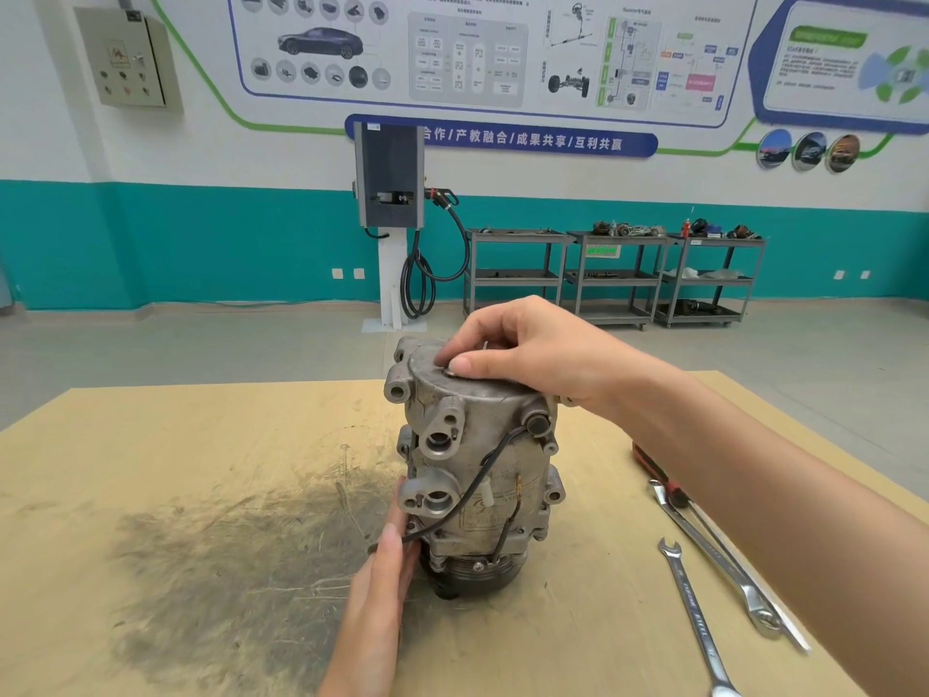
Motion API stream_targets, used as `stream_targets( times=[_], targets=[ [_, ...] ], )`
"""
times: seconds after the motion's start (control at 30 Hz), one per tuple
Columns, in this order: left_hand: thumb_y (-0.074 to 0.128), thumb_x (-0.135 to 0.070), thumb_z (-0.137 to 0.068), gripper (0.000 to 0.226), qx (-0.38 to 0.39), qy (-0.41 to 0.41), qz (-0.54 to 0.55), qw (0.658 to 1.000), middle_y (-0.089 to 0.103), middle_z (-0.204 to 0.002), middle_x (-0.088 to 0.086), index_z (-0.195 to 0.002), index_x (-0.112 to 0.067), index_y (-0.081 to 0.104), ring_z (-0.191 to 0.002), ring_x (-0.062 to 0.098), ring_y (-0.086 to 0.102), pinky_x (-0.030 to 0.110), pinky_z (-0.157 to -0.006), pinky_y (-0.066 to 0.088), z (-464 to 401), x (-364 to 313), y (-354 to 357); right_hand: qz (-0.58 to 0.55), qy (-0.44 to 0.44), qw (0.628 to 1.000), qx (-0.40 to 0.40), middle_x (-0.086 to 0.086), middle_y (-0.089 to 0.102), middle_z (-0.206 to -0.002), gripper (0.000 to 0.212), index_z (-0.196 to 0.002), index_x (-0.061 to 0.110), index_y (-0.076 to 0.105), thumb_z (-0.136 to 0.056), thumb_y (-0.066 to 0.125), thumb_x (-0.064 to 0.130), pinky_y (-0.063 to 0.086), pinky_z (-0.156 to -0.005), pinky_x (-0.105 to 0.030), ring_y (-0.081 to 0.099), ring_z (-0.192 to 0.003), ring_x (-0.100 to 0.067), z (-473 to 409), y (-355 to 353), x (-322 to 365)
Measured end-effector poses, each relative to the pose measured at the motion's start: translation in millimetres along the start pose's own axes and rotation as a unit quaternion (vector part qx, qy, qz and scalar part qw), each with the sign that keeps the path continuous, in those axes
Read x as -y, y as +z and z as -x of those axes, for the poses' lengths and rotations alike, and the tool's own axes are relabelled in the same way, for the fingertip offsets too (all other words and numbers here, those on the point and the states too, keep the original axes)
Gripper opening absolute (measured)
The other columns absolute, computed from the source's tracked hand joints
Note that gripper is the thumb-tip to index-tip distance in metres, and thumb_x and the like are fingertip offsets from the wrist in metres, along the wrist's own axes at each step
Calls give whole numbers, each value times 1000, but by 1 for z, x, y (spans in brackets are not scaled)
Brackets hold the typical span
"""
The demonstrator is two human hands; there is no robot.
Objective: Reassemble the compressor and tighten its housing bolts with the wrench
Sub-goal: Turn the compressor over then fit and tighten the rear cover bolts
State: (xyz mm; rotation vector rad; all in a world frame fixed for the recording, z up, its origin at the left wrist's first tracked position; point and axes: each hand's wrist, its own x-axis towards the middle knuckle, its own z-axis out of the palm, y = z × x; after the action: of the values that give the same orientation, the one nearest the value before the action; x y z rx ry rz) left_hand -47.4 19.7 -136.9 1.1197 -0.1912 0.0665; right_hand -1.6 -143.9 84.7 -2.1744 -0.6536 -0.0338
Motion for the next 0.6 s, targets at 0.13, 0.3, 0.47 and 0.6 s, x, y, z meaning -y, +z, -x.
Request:
stream_targets(
  times=[0.13,0.3,0.47,0.6],
  targets=[
    [68,-84,-59,82,6,-1,-12,1000,62,-133,-20,-128,-41,58,-124,-5,54,5,-87,45,0,-1,0,6,7,1000,-21,17,70,-70,16,-72,26,66,-84,76,28,48,-61,-13,60,-64,5,-3,4,1],
    [67,-79,-63,73,5,-6,-3,1000,65,-130,-18,-125,-41,61,-123,-3,57,6,-86,47,-1,0,0,15,-14,998,-52,19,57,-54,25,-69,26,60,-78,79,38,40,-50,-11,48,-51,7,-4,8,-2],
    [74,-83,-54,84,-1,-3,6,1000,66,-127,-20,-123,-39,60,-120,-5,58,5,-83,48,0,1,0,-11,-19,1000,8,17,69,-73,9,-84,33,74,-87,72,25,47,-60,-10,60,-68,5,1,-2,-1],
    [70,-82,-61,80,5,3,-8,1000,63,-133,-19,-128,-41,59,-124,-3,55,6,-88,46,0,0,1,1,3,1000,-28,18,64,-62,18,-69,26,65,-82,78,30,44,-56,-10,56,-59,7,-4,5,0]
  ],
)
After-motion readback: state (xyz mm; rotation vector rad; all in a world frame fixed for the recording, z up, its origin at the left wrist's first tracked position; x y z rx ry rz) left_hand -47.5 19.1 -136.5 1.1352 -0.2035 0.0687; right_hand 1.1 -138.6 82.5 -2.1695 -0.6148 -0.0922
